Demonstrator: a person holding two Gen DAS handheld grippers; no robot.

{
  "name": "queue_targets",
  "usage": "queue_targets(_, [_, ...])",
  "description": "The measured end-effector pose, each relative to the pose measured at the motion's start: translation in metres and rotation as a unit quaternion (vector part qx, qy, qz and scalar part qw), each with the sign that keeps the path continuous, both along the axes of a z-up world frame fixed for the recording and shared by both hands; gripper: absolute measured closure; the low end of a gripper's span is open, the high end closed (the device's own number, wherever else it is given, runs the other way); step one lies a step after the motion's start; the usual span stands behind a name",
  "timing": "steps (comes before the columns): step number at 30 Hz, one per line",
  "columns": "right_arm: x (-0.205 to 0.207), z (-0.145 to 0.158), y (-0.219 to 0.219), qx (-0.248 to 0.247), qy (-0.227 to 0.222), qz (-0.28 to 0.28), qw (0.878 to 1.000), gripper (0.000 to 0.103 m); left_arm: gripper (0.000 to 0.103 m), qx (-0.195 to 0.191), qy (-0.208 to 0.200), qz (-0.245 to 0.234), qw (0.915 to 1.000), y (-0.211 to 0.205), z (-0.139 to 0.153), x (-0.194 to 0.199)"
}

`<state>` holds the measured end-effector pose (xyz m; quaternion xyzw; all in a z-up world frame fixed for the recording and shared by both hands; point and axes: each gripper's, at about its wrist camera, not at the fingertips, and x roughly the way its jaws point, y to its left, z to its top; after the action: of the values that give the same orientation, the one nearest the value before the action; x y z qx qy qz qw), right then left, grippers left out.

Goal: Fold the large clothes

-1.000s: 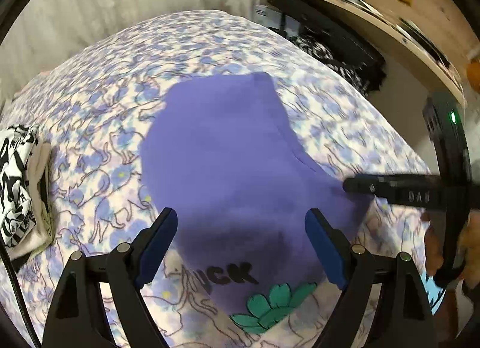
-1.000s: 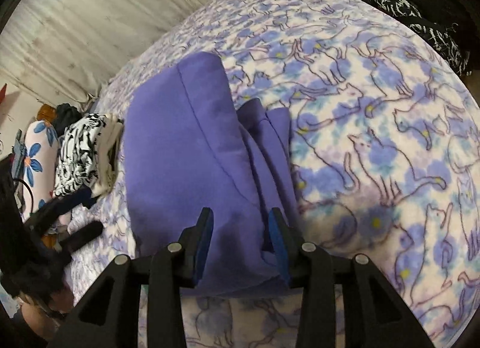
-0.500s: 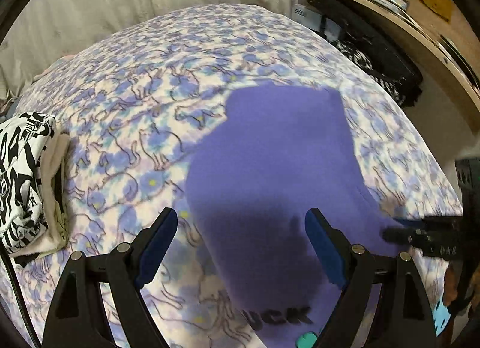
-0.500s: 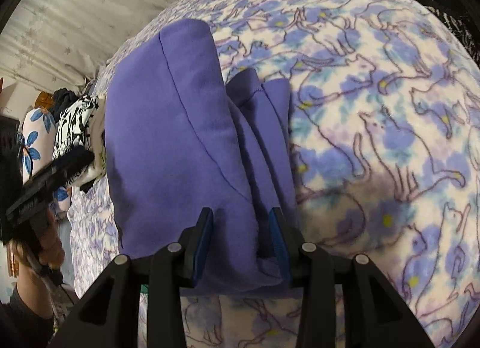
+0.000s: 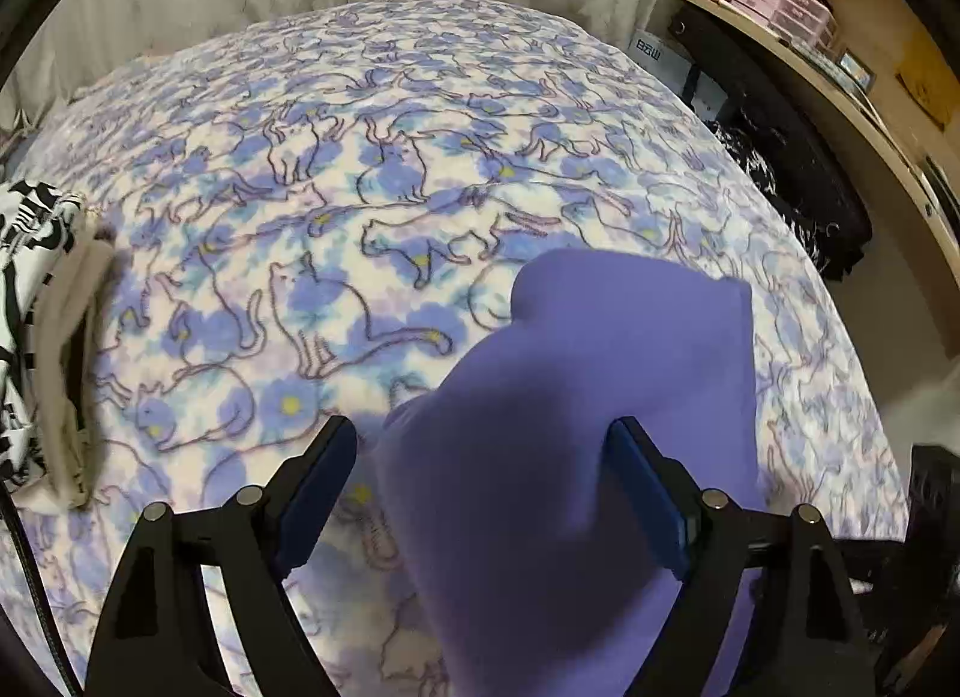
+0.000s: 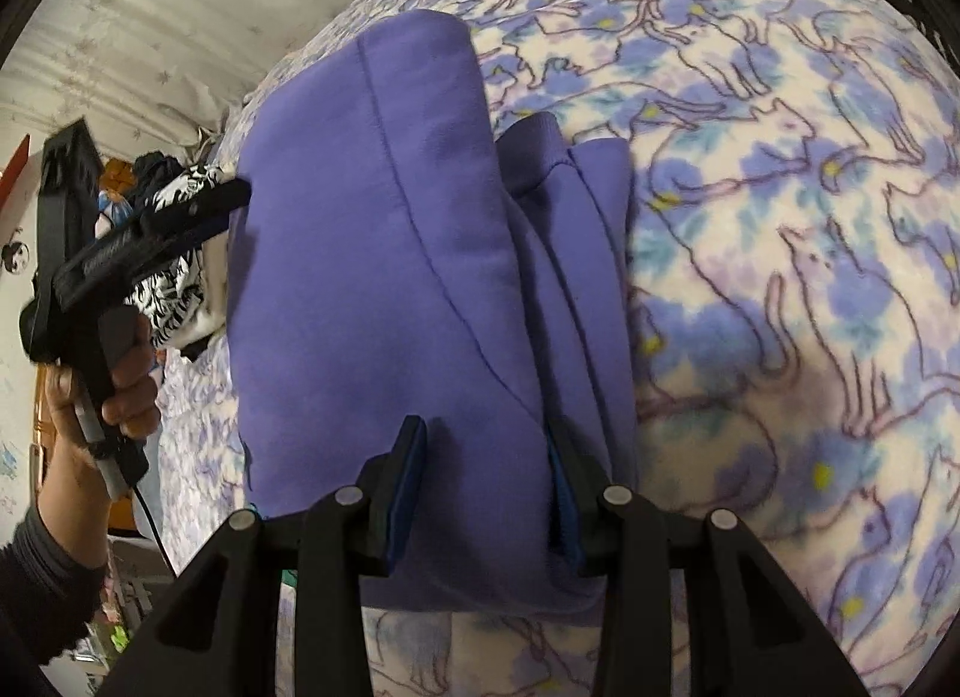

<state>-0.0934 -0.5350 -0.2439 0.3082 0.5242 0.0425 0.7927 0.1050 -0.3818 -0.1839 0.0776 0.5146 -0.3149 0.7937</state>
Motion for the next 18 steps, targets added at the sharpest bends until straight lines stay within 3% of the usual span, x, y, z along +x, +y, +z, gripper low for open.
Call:
queue_targets(1, [-0.001, 0.0, 0.001, -0.002, 0.0, 0.003, 1.0, 0.079, 0.027, -0.004, 0.002, -0.001, 1.0, -0.003, -0.001, 0.001])
queue_targets(3, [-0.007, 0.001, 0.0, 0.004, -0.006, 0.002, 1.0, 0.084, 0.037, -0.011, 0.011, -0.008, 0.9998, -0.009, -0.004, 0.003])
queue_targets(6, [-0.021, 0.009, 0.003, 0.005, -0.014, 0.004, 1.0, 0.087, 0.044, -0.002, 0.001, -0.022, 0.9998, -0.021, -0.003, -0.001])
queue_targets(13, [-0.064, 0.028, 0.001, -0.011, -0.011, -0.019, 1.0, 0.089, 0.047, 0.033, -0.047, -0.09, 0.9943, -0.059, 0.008, -0.039])
queue_targets(15, [-0.07, 0.015, 0.001, -0.025, 0.006, -0.024, 0.999, 0.089, 0.047, 0.046, -0.071, -0.109, 0.9904, -0.069, 0.008, -0.053])
queue_targets(18, [-0.069, -0.031, -0.004, 0.001, 0.043, -0.047, 0.998, 0.089, 0.047, 0.074, -0.109, -0.126, 0.9832, -0.083, -0.002, -0.068])
